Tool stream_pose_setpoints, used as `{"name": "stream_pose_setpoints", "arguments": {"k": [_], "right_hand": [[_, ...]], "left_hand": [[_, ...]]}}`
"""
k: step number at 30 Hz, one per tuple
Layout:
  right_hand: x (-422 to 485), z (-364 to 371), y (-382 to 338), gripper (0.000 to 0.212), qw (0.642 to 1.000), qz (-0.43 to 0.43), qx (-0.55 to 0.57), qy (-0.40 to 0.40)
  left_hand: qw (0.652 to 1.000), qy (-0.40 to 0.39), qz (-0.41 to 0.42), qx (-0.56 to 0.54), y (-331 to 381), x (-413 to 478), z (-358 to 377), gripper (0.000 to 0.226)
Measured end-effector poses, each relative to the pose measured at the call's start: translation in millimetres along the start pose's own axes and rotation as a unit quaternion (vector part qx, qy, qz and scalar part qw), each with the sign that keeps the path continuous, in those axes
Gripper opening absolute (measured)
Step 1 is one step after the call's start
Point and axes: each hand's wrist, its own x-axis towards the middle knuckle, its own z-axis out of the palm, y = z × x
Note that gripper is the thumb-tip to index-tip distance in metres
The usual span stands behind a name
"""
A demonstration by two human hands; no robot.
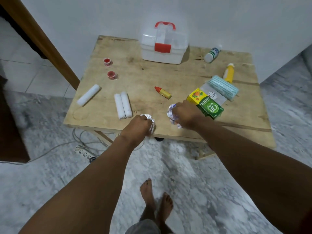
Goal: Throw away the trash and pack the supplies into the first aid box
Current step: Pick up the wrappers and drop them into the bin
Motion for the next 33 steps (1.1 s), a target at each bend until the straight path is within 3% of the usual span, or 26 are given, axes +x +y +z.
{"name": "stream_pose_setpoints", "arguments": {"k": [4, 11, 19, 23, 28, 33], "right_hand": [[-14.8, -7.0, -1.9, 0.019, 0.999, -0.015, -0.048, 0.015], [-44.6, -60.7, 14.7, 0.018, 0.998, 0.027, 0.026, 0.055], [-109.6, -127.3, 81.2, 0.020, 0.979, 0.156, 0.028, 0.131], [-151.2, -127.1, 115.4, 0.018, 0.963, 0.221, 0.050, 0.146], [-215.7, -102.7, 174.6, 0.013, 0.938, 0.305, 0.080, 0.140], [-267.5, -69.0, 255.6, 0.009, 0.924, 0.350, 0.097, 0.117]], "left_hand": [[1.000, -0.001, 0.002, 0.028, 9.9, -5.0, -23.9, 0.019], [0.997, 0.070, -0.010, 0.033, 54.4, 3.8, -89.6, 0.019], [0.988, 0.096, 0.121, 0.000, 122.0, 60.3, -160.5, 0.008], [0.978, 0.114, 0.171, 0.037, 176.7, 88.7, -156.9, 0.018], [0.964, 0.066, 0.253, 0.043, 262.3, 128.3, -124.7, 0.015], [0.958, 0.052, 0.280, 0.029, 351.7, 168.9, -85.2, 0.019]]}}
